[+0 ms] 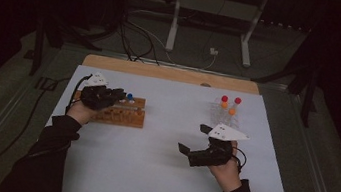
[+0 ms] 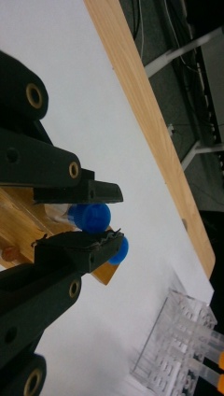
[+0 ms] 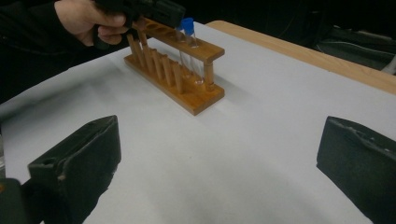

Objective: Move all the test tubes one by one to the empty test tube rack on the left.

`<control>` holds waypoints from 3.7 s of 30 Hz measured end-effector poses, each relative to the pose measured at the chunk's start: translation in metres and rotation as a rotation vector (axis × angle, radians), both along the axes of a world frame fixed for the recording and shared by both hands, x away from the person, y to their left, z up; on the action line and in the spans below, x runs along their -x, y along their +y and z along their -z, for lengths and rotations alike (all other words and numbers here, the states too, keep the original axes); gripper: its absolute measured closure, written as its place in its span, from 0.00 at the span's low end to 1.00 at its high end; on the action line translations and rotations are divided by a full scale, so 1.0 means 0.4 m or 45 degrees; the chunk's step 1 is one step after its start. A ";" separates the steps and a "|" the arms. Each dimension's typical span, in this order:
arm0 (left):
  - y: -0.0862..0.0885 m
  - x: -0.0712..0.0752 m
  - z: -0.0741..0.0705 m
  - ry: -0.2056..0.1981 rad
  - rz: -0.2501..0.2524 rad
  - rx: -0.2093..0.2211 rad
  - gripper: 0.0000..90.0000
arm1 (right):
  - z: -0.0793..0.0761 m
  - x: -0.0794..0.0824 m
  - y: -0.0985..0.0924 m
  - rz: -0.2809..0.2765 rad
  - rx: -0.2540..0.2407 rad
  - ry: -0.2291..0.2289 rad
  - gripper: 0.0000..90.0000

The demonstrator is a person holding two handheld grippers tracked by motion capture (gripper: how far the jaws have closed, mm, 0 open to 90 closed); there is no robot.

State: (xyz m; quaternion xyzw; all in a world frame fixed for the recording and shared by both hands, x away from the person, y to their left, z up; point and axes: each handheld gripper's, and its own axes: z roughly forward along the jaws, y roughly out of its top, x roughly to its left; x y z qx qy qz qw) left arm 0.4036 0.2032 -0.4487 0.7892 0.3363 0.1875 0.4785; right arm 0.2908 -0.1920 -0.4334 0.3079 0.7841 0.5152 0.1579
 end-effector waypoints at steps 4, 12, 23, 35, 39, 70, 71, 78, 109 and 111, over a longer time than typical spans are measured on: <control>0.007 0.008 -0.008 0.007 0.010 0.016 0.72 | -0.006 -0.001 -0.007 0.008 -0.007 -0.010 0.00; 0.019 0.062 -0.044 -0.024 0.047 0.067 0.39 | -0.045 -0.006 -0.055 0.063 -0.039 -0.062 0.00; -0.014 0.158 -0.054 0.032 0.199 0.120 0.02 | -0.076 -0.037 -0.156 0.205 -0.029 -0.081 0.00; -0.070 0.235 -0.027 0.037 0.346 0.148 0.02 | -0.013 -0.099 -0.223 0.372 0.041 -0.022 0.08; -0.077 0.240 -0.020 0.053 0.375 0.162 0.02 | 0.013 -0.122 -0.242 0.398 0.064 0.006 0.21; -0.088 0.248 -0.007 0.062 0.403 0.142 0.02 | 0.084 -0.251 -0.251 0.549 0.212 0.133 0.84; -0.087 0.247 -0.007 0.061 0.399 0.138 0.02 | 0.083 -0.251 -0.250 0.552 0.216 0.131 0.84; -0.084 0.245 -0.011 0.059 0.399 0.147 0.02 | 0.046 -0.234 -0.253 0.549 0.204 0.074 0.84; -0.109 0.233 -0.034 0.070 0.439 0.144 0.02 | -0.037 -0.113 -0.102 0.127 0.202 0.032 0.84; -0.114 0.231 -0.035 0.077 0.449 0.145 0.02 | -0.029 -0.107 -0.085 0.094 0.204 0.047 0.84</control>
